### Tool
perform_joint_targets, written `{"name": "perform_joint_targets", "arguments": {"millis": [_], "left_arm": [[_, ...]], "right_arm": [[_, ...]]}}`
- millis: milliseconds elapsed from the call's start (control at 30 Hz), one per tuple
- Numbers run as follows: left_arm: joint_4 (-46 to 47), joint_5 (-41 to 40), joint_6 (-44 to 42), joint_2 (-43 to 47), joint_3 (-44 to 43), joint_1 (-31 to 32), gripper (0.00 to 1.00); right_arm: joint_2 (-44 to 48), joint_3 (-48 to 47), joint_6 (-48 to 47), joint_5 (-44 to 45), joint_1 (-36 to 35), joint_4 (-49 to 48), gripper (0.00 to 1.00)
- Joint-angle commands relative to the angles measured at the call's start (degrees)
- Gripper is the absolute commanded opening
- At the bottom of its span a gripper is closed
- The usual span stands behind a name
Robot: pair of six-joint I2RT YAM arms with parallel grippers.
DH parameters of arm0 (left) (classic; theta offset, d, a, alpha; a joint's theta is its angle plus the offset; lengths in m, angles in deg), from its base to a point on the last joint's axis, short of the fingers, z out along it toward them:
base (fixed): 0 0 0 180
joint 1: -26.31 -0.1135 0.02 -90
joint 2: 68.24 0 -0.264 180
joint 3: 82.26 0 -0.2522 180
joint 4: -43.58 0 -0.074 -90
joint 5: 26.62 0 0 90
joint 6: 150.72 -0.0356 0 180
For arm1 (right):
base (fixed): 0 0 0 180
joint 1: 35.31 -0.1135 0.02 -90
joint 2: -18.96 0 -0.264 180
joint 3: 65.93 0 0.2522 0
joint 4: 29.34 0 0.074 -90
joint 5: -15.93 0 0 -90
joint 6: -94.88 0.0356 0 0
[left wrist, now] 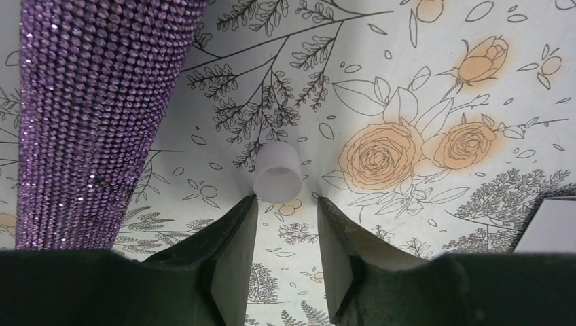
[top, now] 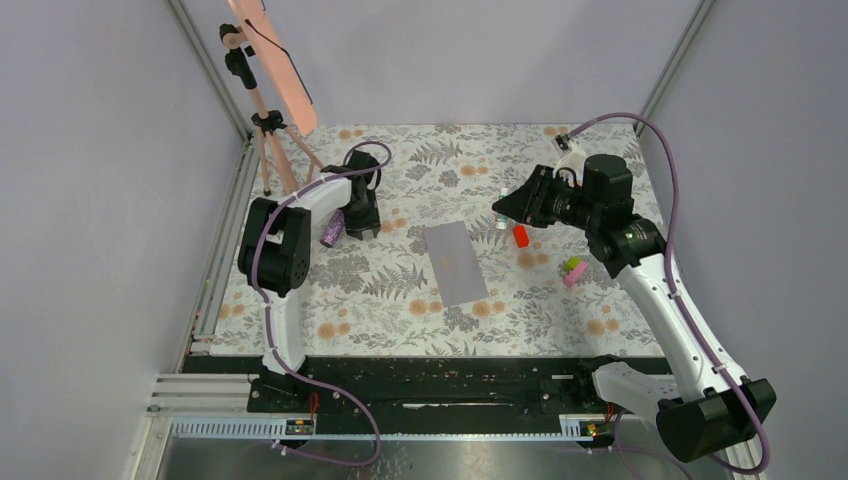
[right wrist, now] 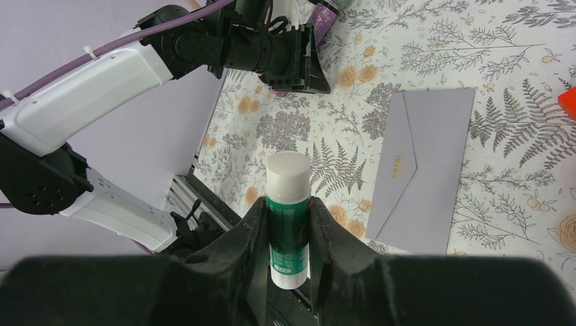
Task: Place the letter into the envelope and seal it
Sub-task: Move the solid glue cap to the center of the board.
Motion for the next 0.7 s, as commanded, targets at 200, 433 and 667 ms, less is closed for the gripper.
{"name": "perform_joint_targets", "arguments": {"millis": [200, 433, 667], "left_arm": [[-1.9, -5.3, -0.5, -1.3, -4.9, -0.4, 0.42], [-1.8, -4.7, -0.7, -3.3, -6.5, -0.8, 0.38], [1.3, -0.1, -2.2, -1.6, -4.4, -0.3, 0.26]], "right_arm": [[-0.5, -0.3, 0.4, -1.9, 0.1, -2.7, 0.00], [-0.6, -0.4, 0.6, -2.1, 0.1, -2.8, 0.00], [-0.4, -0.3, 0.8, -2.0, 0.1, -2.8, 0.00]]}}
